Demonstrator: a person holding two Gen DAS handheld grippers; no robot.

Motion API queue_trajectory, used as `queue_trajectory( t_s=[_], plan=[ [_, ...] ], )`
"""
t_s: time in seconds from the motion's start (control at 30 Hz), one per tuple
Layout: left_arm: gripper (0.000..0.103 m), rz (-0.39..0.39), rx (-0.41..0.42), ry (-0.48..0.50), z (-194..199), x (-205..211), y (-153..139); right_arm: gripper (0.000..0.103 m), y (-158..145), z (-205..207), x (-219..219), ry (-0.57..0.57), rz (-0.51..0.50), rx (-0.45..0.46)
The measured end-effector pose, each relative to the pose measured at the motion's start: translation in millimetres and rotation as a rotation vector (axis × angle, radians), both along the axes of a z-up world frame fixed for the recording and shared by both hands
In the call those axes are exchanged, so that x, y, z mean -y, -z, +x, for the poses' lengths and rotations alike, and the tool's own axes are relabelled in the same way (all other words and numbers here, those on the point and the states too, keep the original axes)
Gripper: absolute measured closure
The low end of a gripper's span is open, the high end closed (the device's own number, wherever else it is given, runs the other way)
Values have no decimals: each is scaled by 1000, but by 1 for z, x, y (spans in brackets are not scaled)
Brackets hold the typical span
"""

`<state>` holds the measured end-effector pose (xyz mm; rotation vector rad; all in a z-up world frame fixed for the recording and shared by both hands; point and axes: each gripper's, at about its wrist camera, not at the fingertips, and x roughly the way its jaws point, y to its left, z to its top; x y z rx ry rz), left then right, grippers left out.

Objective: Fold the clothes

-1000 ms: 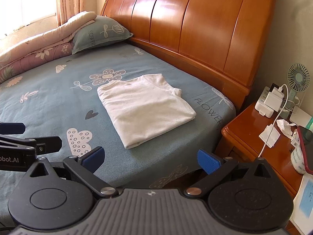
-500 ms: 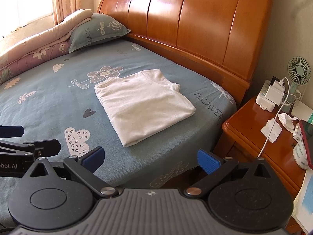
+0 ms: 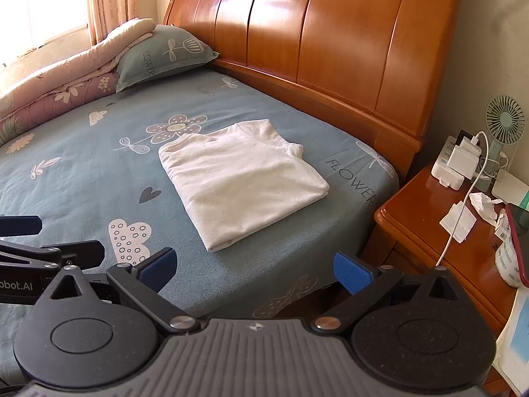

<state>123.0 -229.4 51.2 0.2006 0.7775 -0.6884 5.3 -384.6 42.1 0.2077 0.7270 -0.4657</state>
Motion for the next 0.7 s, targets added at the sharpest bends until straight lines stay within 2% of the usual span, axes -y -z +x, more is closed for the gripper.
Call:
queue_trajectory(
  t_s=[0.7],
  plan=[
    [1,-7,-3,7,0,1,2,0,2,1,1,2,9,-7]
  ],
)
